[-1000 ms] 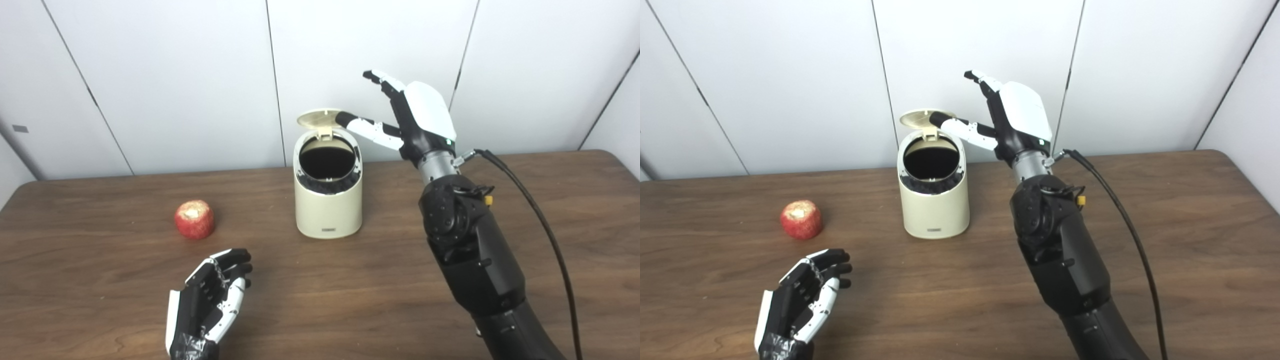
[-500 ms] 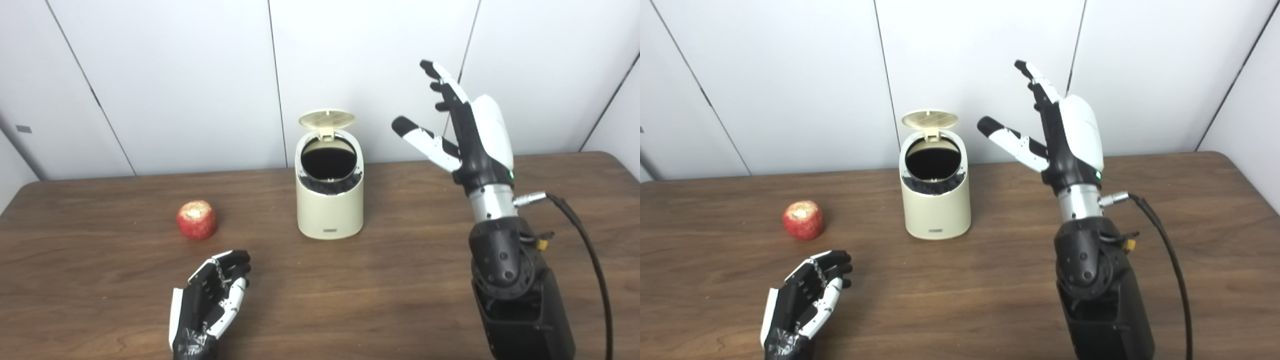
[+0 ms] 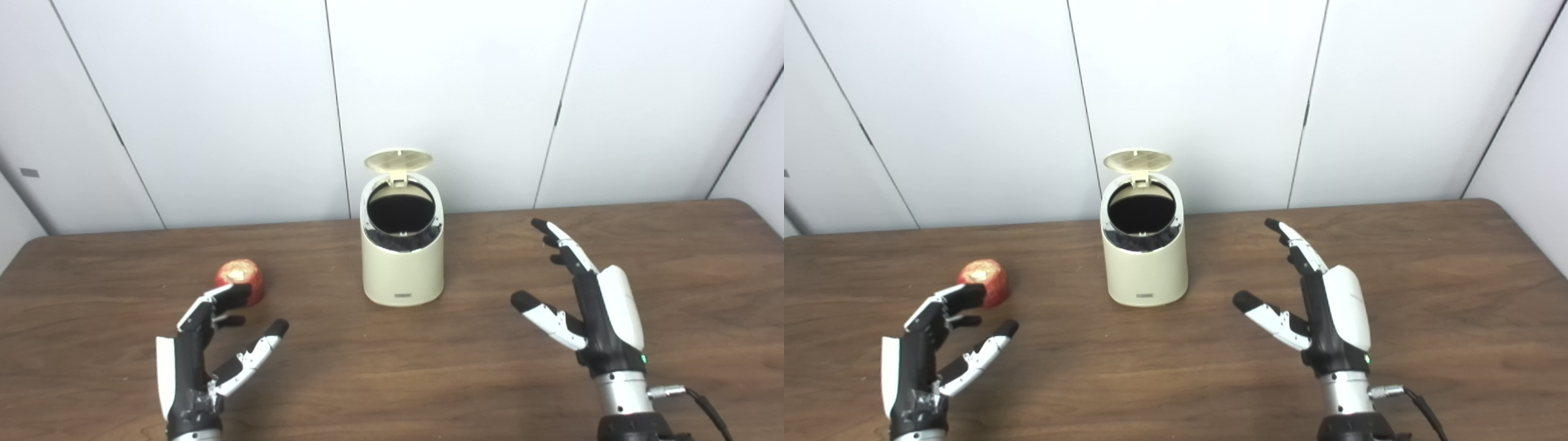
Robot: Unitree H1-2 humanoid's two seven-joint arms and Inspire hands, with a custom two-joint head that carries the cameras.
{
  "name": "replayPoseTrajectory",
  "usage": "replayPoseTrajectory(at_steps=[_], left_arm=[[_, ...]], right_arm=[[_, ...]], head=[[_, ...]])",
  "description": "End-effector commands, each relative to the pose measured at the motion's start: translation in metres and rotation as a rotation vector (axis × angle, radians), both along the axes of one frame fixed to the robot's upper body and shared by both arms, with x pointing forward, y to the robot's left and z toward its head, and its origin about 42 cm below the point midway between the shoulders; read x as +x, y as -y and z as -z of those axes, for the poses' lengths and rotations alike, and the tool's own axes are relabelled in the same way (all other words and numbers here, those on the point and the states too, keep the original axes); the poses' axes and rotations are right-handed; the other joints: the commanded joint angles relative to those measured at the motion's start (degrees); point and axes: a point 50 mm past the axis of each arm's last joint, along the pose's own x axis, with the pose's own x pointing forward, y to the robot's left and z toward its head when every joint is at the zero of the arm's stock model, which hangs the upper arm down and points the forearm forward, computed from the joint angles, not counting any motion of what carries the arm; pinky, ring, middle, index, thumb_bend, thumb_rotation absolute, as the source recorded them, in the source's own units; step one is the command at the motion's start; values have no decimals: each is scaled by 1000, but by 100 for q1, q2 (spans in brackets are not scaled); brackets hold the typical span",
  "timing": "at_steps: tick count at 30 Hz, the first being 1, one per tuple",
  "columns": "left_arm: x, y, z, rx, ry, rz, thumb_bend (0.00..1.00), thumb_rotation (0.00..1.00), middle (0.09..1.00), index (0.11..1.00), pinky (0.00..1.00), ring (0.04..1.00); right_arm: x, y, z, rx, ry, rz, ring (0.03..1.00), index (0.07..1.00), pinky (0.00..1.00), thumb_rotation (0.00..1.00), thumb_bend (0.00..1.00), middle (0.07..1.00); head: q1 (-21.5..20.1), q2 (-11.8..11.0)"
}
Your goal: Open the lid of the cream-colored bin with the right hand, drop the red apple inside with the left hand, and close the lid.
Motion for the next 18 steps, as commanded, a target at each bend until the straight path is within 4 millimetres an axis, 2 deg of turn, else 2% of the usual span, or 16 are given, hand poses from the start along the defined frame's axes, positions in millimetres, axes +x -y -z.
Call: replayPoseTrajectory(at_steps=[1,6,10,11,12,15,18], left_arm=[[10,-13,-22,82,118,-47,898,209,847,829,759,843],[31,-39,-41,166,90,-152,929,295,913,887,871,913],[50,-52,-48,202,-15,-163,996,379,927,961,721,873],[54,-54,-48,209,-34,-154,999,387,942,980,726,886],[58,-55,-49,216,-51,-146,1000,391,974,992,777,926],[72,-58,-48,242,-119,-131,1000,391,998,1000,858,990],[87,-61,-45,280,-201,-132,1000,391,1000,1000,813,987]], right_arm=[[0,-1,-6,9,70,-15,842,852,763,1000,823,855],[-6,1,4,-1,71,-34,845,864,771,1000,785,866],[-11,3,11,-16,63,-42,844,868,766,1000,780,874],[-11,4,12,-27,58,-45,843,866,764,1000,780,873],[-11,5,13,-33,52,-47,845,871,762,1000,784,879],[-10,6,15,-35,49,-44,844,874,756,1000,801,879],[-8,8,15,-36,55,-49,844,874,765,1000,802,878]], head=[[-2,1],[15,-14],[-44,-8],[-13,-8],[-6,-12],[12,-34],[37,-25]])
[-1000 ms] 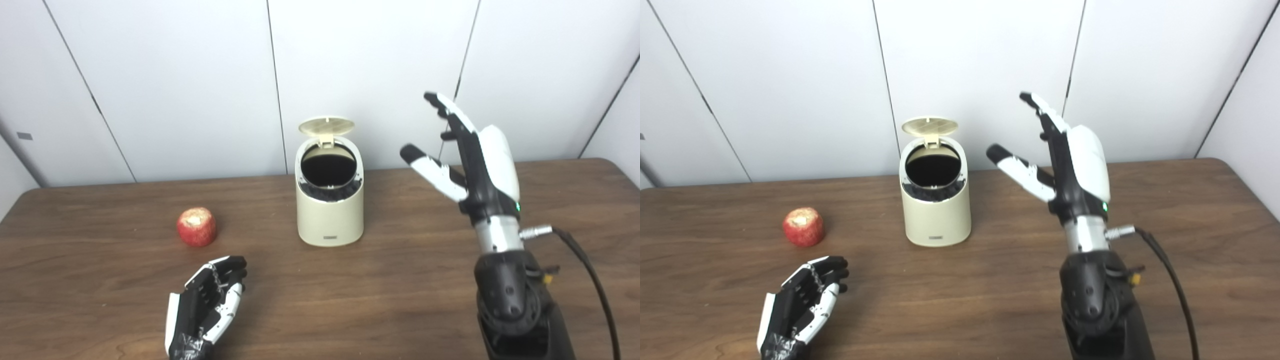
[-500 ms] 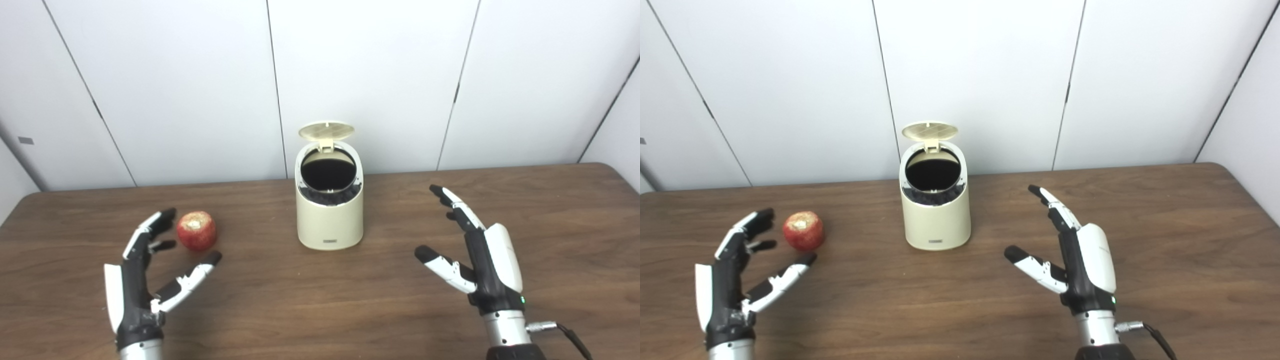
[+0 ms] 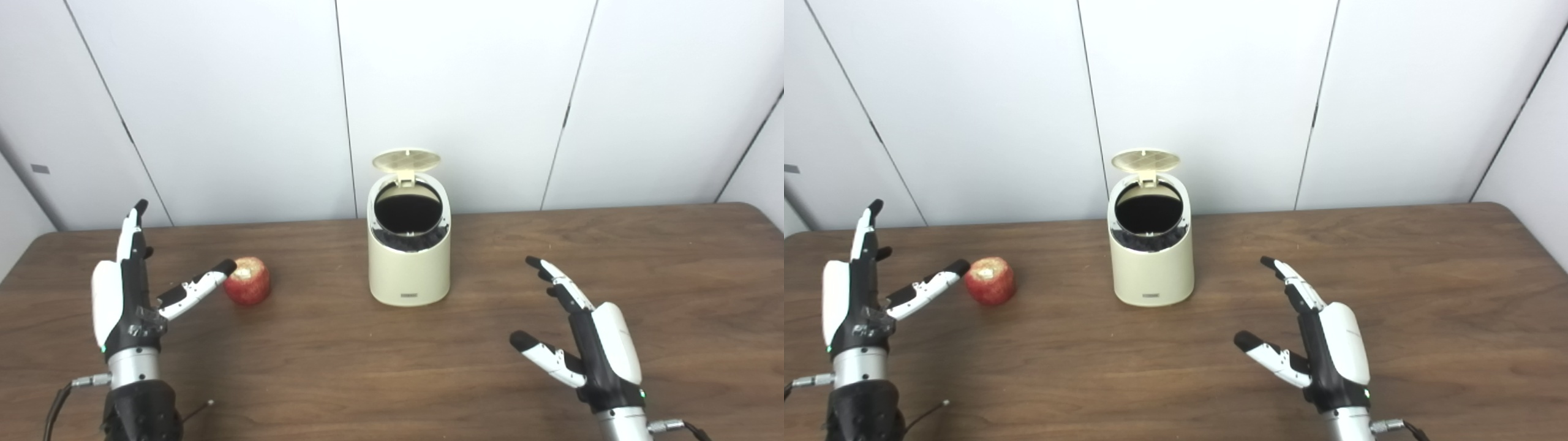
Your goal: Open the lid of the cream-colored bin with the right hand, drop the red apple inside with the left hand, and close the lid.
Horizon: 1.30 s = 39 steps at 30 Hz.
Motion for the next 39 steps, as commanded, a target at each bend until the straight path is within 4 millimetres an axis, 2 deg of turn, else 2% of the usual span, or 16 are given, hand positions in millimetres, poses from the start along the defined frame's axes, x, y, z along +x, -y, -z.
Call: replayPoseTrajectory(at_steps=[1,4,9,13,19,23,29,39], left_arm=[[18,-3,-19,50,13,8,1000,393,1000,1000,801,985],[34,-7,-13,40,-64,53,1000,361,1000,1000,834,988],[54,-12,8,32,-222,139,1000,401,1000,1000,823,965],[57,-15,21,-11,-289,209,1000,399,1000,1000,873,982],[60,-22,46,-65,-349,291,1000,394,983,1000,881,959],[62,-24,56,-52,-368,315,1000,348,968,984,903,956],[65,-30,64,49,-430,321,1000,289,936,939,868,930],[68,-32,63,234,-549,332,1000,228,938,878,872,930]], right_arm=[[4,1,-15,3,92,-24,843,873,766,1000,803,877],[6,2,-15,3,94,-27,842,870,766,1000,800,874],[7,3,-13,9,76,-22,846,873,767,1000,807,876],[8,5,-10,8,73,-14,845,873,760,1000,803,880],[9,9,-13,3,71,25,841,874,752,1000,830,879],[6,12,-15,-1,76,35,841,870,758,1000,818,872],[1,12,-17,0,65,54,836,865,746,1000,827,867],[-4,10,-21,-1,61,59,822,856,730,1000,818,861]], head=[[20,12],[40,-7],[43,-27],[58,-87],[19,-98],[46,-85],[47,-87],[32,-39]])
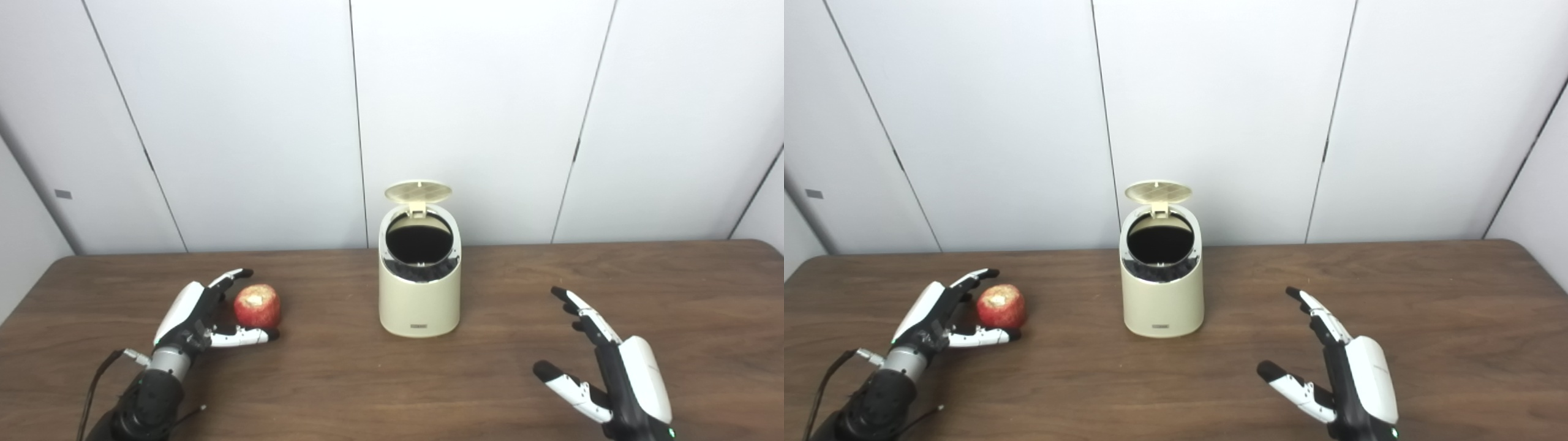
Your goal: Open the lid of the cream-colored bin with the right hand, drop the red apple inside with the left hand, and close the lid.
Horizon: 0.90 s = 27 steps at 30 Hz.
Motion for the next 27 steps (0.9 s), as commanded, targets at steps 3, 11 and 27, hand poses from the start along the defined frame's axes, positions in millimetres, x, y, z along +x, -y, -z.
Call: replayPoseTrajectory(at_steps=[3,11,27], left_arm=[[-2,-7,15,97,-143,-27,1000,244,946,872,870,931],[-1,-8,14,184,-58,6,979,80,659,683,574,629],[-6,-2,13,104,151,-52,504,0,505,460,401,462]], right_arm=[[-1,-2,-14,3,58,4,820,857,727,1000,819,859],[-4,0,-15,0,48,26,812,848,722,1000,816,848],[-5,-2,-11,5,40,28,821,857,726,1000,774,859]], head=[[-21,16],[-20,47],[-40,46]])
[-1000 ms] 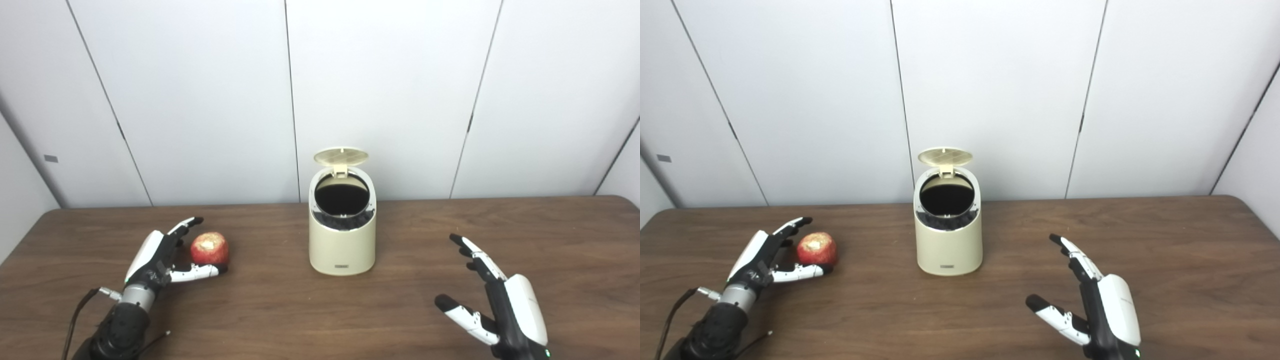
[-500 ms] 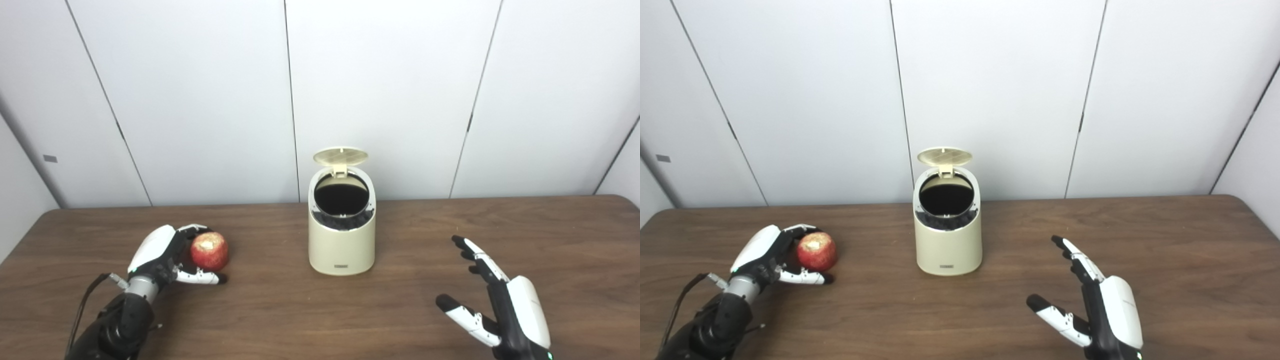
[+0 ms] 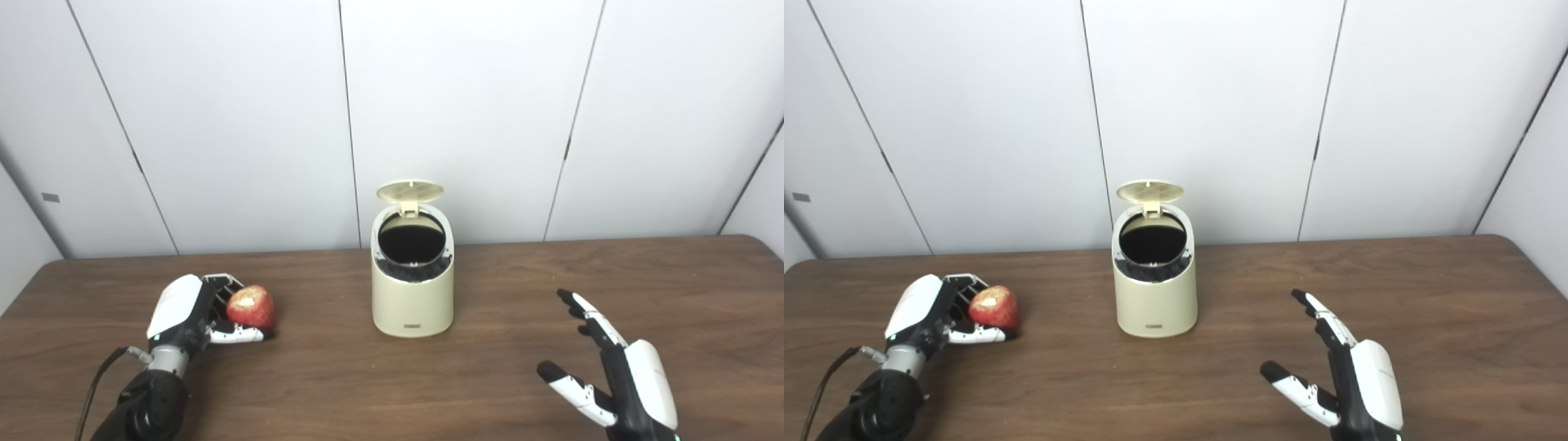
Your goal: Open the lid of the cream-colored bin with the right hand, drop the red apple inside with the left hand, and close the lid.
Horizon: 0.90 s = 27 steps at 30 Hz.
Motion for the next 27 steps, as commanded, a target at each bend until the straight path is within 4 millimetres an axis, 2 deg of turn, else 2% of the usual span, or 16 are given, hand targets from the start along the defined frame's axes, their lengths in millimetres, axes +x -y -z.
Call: replayPoseTrajectory(at_steps=[1,6,10,15,22,27], left_arm=[[-5,5,2,-16,-2,25,504,0,504,460,400,461],[-11,16,-9,-65,49,58,500,0,508,435,491,514],[-20,27,-18,-119,83,84,499,0,504,432,511,523],[-37,50,-38,-187,197,154,503,0,459,473,616,503],[-64,92,-83,-203,439,279,500,0,482,441,633,530],[-77,115,-113,-208,551,331,500,0,495,435,576,522]], right_arm=[[2,-2,-12,-1,61,1,821,856,724,1000,773,858],[2,-4,-11,-1,53,4,822,860,721,1000,761,863],[2,-5,-10,3,54,2,824,863,726,1000,743,866],[2,-5,-10,15,59,5,818,857,718,995,724,859],[1,-8,-6,46,62,-6,820,852,726,948,691,856],[1,-7,2,39,44,-6,819,851,726,955,696,858]], head=[[7,-2],[-8,-22],[-21,-14],[-36,8],[-73,18],[-78,27]])
